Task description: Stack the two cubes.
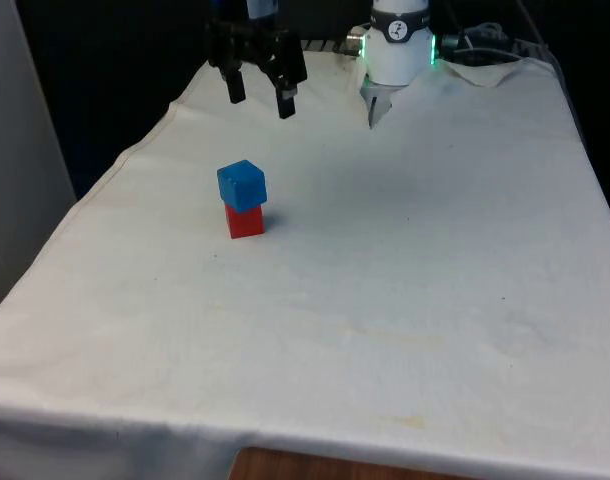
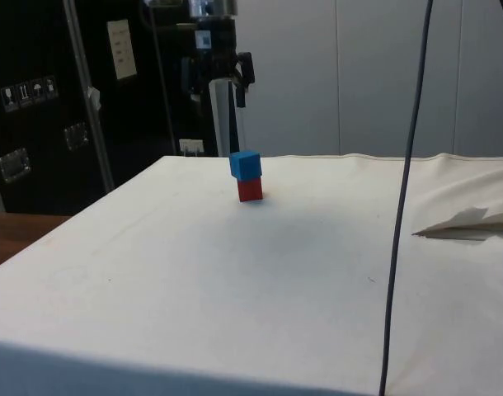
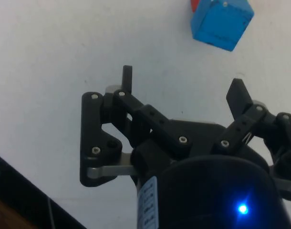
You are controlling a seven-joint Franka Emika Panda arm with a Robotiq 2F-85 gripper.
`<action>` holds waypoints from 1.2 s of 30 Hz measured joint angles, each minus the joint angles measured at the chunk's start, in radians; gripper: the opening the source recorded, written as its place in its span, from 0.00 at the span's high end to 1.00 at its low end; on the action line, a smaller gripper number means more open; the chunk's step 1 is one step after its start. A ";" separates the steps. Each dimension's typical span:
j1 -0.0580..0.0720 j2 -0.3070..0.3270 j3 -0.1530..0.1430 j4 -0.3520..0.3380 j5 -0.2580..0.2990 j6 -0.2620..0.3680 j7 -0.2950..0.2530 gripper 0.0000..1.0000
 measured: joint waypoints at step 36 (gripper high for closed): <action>0.021 -0.149 0.097 -0.068 -0.069 -0.089 -0.007 0.00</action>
